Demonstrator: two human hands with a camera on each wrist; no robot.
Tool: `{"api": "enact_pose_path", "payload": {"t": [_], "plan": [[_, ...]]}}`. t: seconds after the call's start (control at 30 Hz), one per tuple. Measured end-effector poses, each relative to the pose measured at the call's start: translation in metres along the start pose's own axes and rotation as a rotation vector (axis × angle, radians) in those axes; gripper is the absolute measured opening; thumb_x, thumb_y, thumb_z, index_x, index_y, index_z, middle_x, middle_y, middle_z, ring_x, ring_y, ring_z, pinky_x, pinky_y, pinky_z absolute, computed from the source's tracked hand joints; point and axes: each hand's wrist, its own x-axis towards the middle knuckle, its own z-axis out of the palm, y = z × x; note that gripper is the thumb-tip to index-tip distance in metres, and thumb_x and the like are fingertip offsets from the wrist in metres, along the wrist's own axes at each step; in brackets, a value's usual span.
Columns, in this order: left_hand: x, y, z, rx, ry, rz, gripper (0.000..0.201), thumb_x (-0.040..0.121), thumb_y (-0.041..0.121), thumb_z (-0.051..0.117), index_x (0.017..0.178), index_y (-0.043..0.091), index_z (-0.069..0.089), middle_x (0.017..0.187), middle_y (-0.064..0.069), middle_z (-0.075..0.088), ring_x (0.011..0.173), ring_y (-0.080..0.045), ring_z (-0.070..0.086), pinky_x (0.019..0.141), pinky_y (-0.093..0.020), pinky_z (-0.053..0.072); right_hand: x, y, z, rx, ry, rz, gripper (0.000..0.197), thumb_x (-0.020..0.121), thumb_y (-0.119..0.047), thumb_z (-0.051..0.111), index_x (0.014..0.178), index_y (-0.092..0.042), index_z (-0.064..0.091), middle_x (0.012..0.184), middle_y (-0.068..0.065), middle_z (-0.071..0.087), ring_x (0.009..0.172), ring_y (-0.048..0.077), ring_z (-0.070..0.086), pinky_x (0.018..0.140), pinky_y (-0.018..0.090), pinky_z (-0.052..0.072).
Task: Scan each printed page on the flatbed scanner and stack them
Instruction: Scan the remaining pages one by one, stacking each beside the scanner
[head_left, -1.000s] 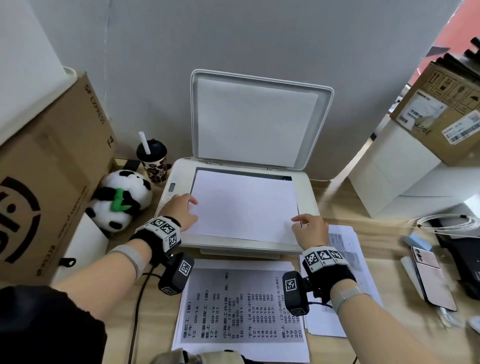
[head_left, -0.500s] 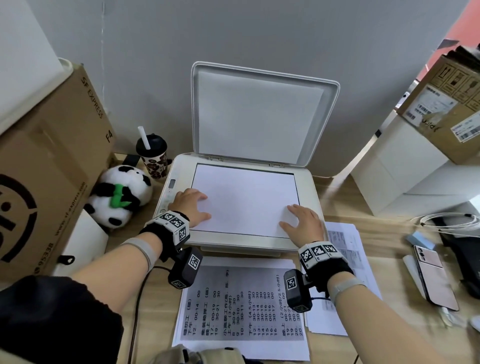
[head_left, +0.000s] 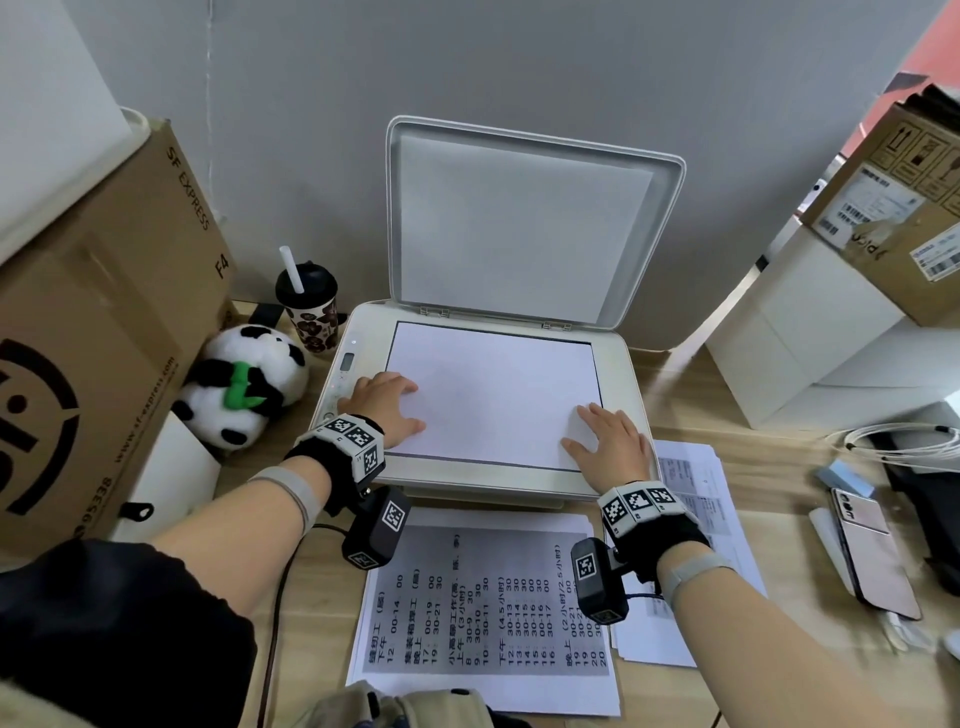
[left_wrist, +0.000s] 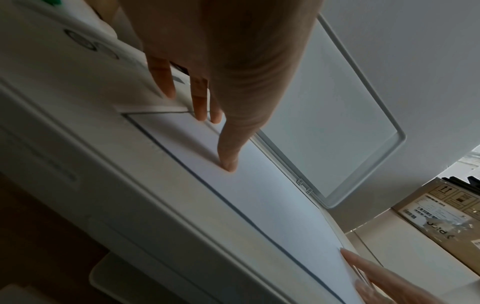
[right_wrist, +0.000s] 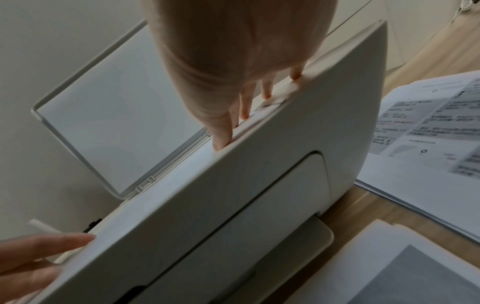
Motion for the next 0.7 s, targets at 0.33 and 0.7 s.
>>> {"api": "enact_pose_path", "payload": {"t": [0.33,0.7], "plan": [[0.004,0.0,0.002,-0.004,0.0,-0.005,0.057,0.085,0.036,0.063,0.137,0.026,0.041,0.149,0.004,0.03,0.136,-0.023,0.027,0.11,-0.043,0.028,0.0,-0.002,0.0,0.006,-0.02,0.008,0.056,0.095,-0.045,0.044,0.147,-0.034,0.026,0.157,-0.015,0.017,0.147,0.015,0.005,0.118,0.041,0.003],[0.034,0.006,-0.021,-0.364,0.251,-0.011,0.045,0.083,0.026,0.066,0.126,0.019,0.053,0.13,-0.014,0.046,0.117,-0.031,0.049,0.103,-0.036,0.039,0.015,0.001,-0.015,0.838,0.257,0.256,0.036,0.092,-0.013,0.055,0.129,-0.012,0.053,0.133,0.005,0.055,0.12,0.018,0.051,0.092,0.022,0.036]]}}
